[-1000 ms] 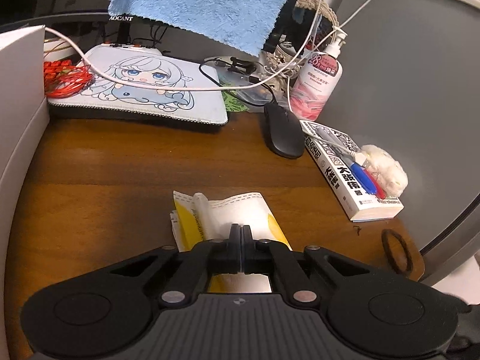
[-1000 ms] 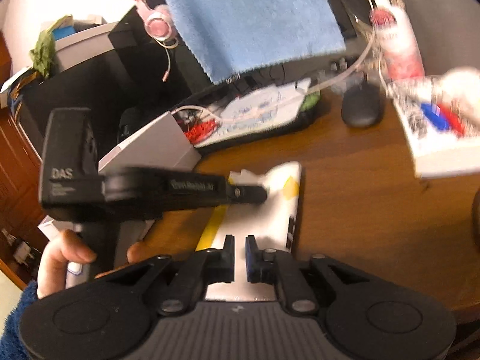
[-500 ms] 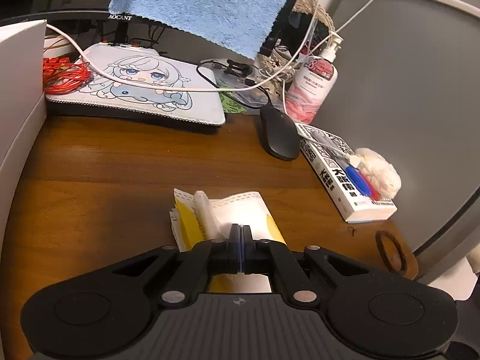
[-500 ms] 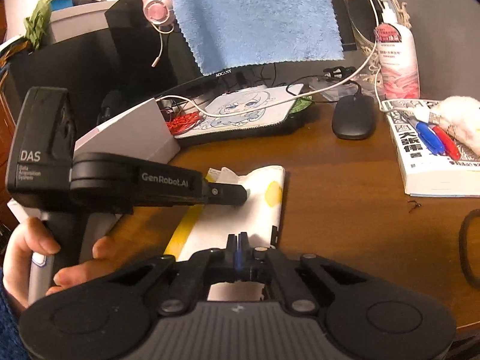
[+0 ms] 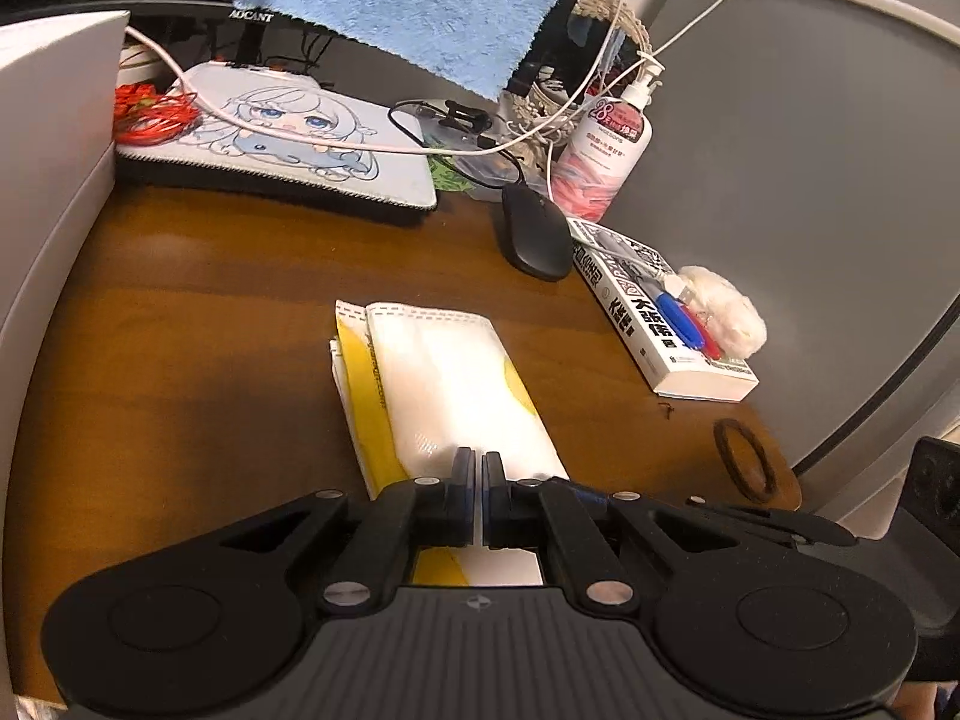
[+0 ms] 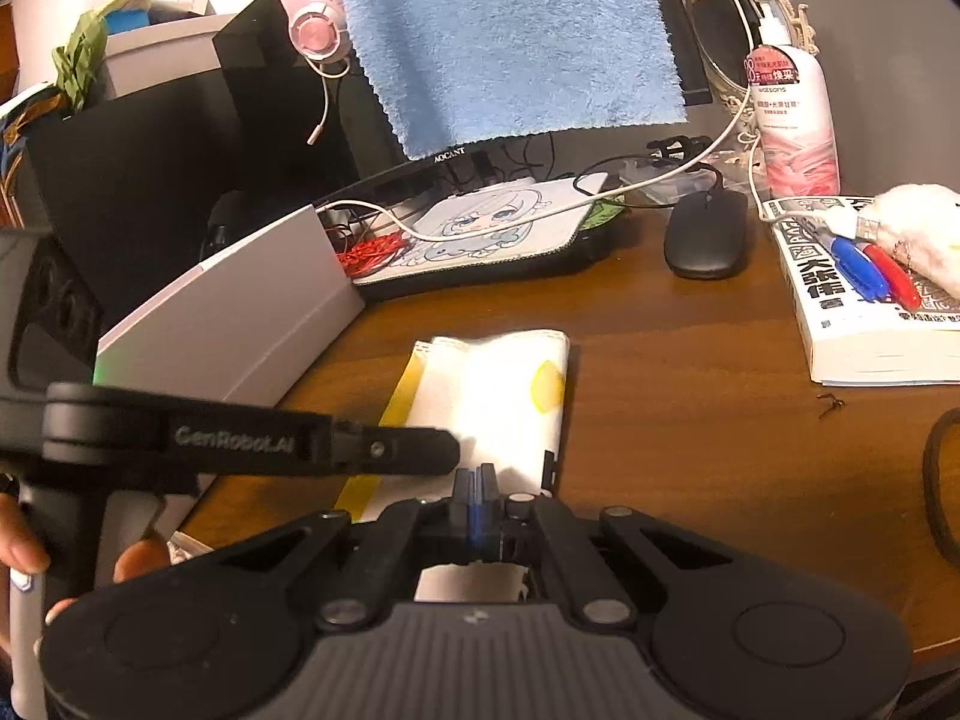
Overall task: Fold shopping bag
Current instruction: 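Press the folded bag strip with the left gripper while the right gripper holds it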
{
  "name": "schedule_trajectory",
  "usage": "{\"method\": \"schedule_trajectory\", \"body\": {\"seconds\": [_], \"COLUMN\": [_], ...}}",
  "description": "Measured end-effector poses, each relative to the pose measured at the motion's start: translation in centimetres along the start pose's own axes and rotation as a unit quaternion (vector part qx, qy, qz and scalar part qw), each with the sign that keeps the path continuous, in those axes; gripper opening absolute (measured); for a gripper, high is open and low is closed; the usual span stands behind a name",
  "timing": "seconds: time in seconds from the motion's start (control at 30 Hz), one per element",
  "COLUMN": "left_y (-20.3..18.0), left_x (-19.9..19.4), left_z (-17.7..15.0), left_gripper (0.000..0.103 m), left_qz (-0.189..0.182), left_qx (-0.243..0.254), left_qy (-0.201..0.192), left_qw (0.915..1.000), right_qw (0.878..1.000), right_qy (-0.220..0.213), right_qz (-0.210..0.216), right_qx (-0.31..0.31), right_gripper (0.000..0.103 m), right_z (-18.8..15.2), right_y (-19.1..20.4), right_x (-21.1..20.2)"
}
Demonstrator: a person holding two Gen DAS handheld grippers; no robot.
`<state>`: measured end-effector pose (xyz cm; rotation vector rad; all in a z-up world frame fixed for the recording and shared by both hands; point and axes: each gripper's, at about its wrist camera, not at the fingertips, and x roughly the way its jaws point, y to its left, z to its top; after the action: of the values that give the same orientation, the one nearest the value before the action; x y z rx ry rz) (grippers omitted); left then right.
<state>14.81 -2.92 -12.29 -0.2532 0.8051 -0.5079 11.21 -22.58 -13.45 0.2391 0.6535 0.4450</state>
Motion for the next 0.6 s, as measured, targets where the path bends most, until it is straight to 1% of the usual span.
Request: {"method": "schedule_trajectory", "body": {"seconds": [0.17, 0.27, 0.33, 0.37, 0.4, 0.47, 0.53, 0.6], "left_y": [0.3, 0.8, 1.3, 1.3, 1.0, 0.0, -0.6, -0.7], "left_x": [-0.2, 0.0, 0.0, -0.1, -0.3, -0.9, -0.9, -0.5], "left_z": [-0.3, -0.1, 0.2, 0.3, 0.4, 0.6, 0.9, 1.6], "left_gripper": [0.003, 0.003, 0.002, 0.002, 0.002, 0.007, 0.012, 0.013], "left_qz": [-0.004, -0.013, -0.02, -0.016, -0.004, 0.026, 0.038, 0.036], "left_qx": [-0.002, -0.016, -0.037, -0.04, -0.032, 0.003, 0.023, 0.023], "left_qy": [-0.007, -0.004, 0.003, 0.002, -0.003, -0.02, -0.027, -0.027], "left_qw": [1.0, 0.9998, 0.9991, 0.9991, 0.9995, 0.9994, 0.9987, 0.9987], "right_qw": [1.0, 1.0, 1.0, 1.0, 1.0, 1.0, 1.0, 0.999], "right_qy": [0.003, 0.002, 0.002, 0.001, 0.001, 0.002, 0.004, 0.005], "right_qz": [0.008, 0.009, 0.006, 0.005, 0.004, 0.006, 0.014, 0.022], "right_qx": [0.007, 0.01, 0.007, 0.005, 0.003, 0.004, 0.015, 0.025], "right_gripper": [0.0, 0.0, 0.0, 0.0, 0.0, 0.0, 0.0, 0.0], "right_z": [0.1, 0.1, 0.0, -0.1, -0.1, -0.2, -0.3, -0.4], "right_y": [-0.3, -0.4, -0.2, -0.1, -0.1, -0.1, -0.4, -0.8], "right_x": [0.1, 0.1, 0.0, -0.1, -0.1, -0.4, -0.6, -0.7]}}
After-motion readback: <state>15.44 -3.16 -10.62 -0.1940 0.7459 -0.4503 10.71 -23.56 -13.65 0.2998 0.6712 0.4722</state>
